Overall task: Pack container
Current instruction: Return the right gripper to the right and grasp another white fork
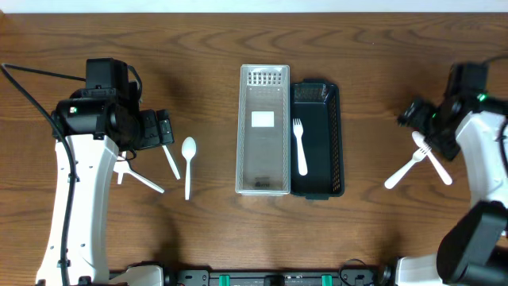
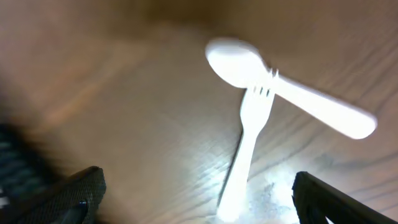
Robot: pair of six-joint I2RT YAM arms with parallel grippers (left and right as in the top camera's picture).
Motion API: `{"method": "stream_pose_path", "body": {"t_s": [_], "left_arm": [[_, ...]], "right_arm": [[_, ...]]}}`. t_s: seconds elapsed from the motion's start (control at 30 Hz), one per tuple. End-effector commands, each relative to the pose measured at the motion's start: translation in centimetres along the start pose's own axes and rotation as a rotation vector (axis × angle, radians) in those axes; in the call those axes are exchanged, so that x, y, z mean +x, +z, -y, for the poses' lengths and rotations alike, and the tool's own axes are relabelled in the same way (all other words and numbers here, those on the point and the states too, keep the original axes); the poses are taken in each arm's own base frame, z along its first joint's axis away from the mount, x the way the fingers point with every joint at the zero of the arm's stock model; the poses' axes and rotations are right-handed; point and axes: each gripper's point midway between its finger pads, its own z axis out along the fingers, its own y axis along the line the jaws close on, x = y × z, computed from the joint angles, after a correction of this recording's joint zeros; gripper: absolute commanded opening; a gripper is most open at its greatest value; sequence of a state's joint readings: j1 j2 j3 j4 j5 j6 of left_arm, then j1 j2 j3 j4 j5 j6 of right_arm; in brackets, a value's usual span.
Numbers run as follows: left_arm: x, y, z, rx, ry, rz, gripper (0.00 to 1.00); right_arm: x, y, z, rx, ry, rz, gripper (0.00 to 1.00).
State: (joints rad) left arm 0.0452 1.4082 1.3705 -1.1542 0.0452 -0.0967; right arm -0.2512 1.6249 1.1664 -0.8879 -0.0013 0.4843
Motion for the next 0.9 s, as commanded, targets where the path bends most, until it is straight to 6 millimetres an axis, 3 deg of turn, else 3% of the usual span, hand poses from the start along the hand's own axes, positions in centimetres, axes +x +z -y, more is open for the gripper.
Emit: {"method": "stream_pose_path", "body": {"t_s": [0.0, 0.37, 0.63, 0.87], "left_arm": [[-0.4, -0.5, -0.3, -0.010, 0.006, 0.015, 0.98], [-0.4, -0.5, -0.3, -0.010, 0.006, 0.015, 0.98], [-0.4, -0.5, -0.3, -0.010, 0.006, 0.015, 0.98], [-0.4, -0.5, -0.3, -0.010, 0.006, 0.015, 0.98]], "right_arm": [[1.4, 1.9, 1.7, 0.058, 0.023, -0.014, 0.99], [2.7, 6.1, 2.8, 0.049, 0.021, 0.047, 0.99], [2.8, 7.2, 2.9, 0.031, 0.022, 0.081, 0.99], [2.9, 7.4, 3.6, 0.063, 0.023, 0.095, 0.94]]}}
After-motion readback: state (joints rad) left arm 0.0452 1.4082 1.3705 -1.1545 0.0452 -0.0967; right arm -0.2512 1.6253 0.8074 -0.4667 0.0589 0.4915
